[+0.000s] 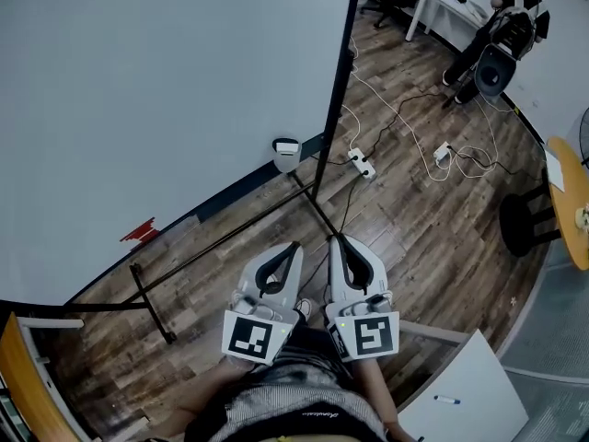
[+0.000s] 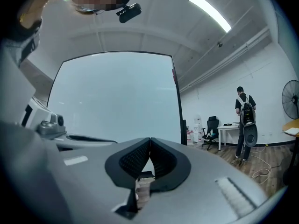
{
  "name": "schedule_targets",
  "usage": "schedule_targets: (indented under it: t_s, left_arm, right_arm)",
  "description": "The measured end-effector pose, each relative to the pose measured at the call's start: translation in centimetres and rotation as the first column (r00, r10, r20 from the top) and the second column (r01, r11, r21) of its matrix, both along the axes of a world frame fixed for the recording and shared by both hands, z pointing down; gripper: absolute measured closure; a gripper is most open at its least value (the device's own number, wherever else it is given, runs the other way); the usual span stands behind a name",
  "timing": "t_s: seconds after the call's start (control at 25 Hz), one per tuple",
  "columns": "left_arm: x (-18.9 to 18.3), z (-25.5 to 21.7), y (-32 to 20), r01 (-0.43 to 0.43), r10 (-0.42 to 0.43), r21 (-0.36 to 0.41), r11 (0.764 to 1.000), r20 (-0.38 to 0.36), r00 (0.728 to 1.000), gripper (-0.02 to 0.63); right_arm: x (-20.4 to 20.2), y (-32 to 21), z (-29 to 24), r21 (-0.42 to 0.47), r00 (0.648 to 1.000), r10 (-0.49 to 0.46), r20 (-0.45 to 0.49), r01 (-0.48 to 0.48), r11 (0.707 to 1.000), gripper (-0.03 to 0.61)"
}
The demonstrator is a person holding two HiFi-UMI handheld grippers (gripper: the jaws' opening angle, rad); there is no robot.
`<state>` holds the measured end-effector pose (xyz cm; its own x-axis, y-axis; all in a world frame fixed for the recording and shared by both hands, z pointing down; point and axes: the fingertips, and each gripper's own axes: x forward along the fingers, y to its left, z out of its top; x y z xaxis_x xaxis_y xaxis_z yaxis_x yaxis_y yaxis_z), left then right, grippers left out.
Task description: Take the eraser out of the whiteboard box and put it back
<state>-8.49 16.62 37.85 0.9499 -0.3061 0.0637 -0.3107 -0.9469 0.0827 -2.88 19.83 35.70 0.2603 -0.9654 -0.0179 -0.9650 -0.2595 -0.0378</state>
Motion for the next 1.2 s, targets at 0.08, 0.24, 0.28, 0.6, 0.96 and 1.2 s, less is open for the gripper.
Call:
schedule_targets:
  t_s: [0.08, 0.24, 0.28, 0.6, 0.96, 1.2]
  left_arm:
    - [0.6, -0.1, -1.2, 0.024, -0.024, 0.003, 1.0, -0.005, 1.0, 0.612]
    - [1.2, 0.2, -3.9, 0.06, -0.06, -0.001, 0.998, -0.004, 0.998, 0.612]
    - [1.4, 0.2, -4.7, 0.069, -0.069, -0.003, 0.998, -0.005, 0.998, 0.612]
    - [2.3, -0.2, -11.3, 0.117, -0.117, 0.009, 0.993, -0.015, 0.993, 0.612]
    - [4.5, -0.5, -20.0, 0.136, -0.136, 0.022, 0.99, -0.02, 0.991, 0.612]
    - [4.2, -0.2, -22.6, 0.222, -0.221, 0.007, 0.975, -0.019, 0.975, 0.612]
  right_arm:
    - [0.7, -1.3, 0.0, -0.002, 1.0, -0.022, -0.004, 0.022, 1.0, 0.577]
    - [1.5, -4.3, 0.2, -0.008, 0.998, -0.058, -0.003, 0.058, 0.998, 0.575]
    - [1.7, -5.2, 0.2, -0.008, 0.998, -0.068, -0.003, 0.068, 0.998, 0.575]
    - [2.2, -12.4, -0.1, -0.015, 0.99, -0.14, -0.022, 0.14, 0.99, 0.575]
    - [4.1, -21.9, 0.7, -0.016, 0.986, -0.169, 0.009, 0.169, 0.986, 0.577]
    - [2.9, -25.4, 1.7, -0.031, 0.962, -0.272, 0.015, 0.272, 0.962, 0.577]
